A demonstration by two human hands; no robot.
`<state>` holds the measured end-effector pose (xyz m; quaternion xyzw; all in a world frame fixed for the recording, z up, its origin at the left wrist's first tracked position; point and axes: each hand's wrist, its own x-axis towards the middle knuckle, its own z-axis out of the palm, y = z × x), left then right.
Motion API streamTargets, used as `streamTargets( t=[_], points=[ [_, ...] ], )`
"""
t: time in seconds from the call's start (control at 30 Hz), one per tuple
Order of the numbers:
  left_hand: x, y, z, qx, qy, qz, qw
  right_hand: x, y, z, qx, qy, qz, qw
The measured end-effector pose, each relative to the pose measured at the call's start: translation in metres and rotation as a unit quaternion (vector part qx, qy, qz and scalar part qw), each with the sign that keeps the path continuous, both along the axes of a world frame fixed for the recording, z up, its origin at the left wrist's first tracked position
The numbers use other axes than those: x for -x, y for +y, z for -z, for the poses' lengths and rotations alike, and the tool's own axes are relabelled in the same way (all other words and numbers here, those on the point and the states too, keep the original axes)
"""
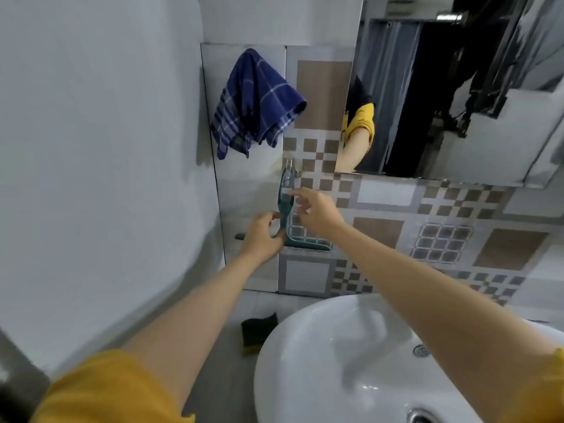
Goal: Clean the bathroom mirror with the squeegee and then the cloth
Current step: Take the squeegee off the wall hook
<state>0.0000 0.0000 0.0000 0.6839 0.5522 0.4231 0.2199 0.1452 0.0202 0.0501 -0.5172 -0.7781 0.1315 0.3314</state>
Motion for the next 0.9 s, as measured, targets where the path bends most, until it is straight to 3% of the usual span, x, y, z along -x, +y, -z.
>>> streamTargets(
  t=[0.2, 0.33, 0.53, 0.67, 0.9],
  points=[
    [0.003, 0.022, 0.002, 0.008, -0.076, 0.025, 0.997, 0.009, 0.018, 0.001, 0.022, 0.067, 0.031, 0.997],
    [0.003, 0.03, 0.001, 0.001, -0.142, 0.024, 0.99, 0.014, 0.023, 0.0, -0.012, 0.09, 0.056, 0.994],
    [-0.001, 0.02, -0.003, -0.047, -0.169, 0.026, 0.984, 0.01, 0.01, -0.013, -0.023, 0.093, 0.047, 0.994],
    [-0.008, 0.003, -0.012, -0.099, -0.232, 0.009, 0.968, 0.007, -0.003, -0.031, -0.039, 0.106, 0.032, 0.993],
    [-0.025, -0.032, -0.057, -0.105, -0.36, 0.022, 0.927, -0.01, -0.039, -0.077, -0.123, 0.111, 0.018, 0.986]
  ],
)
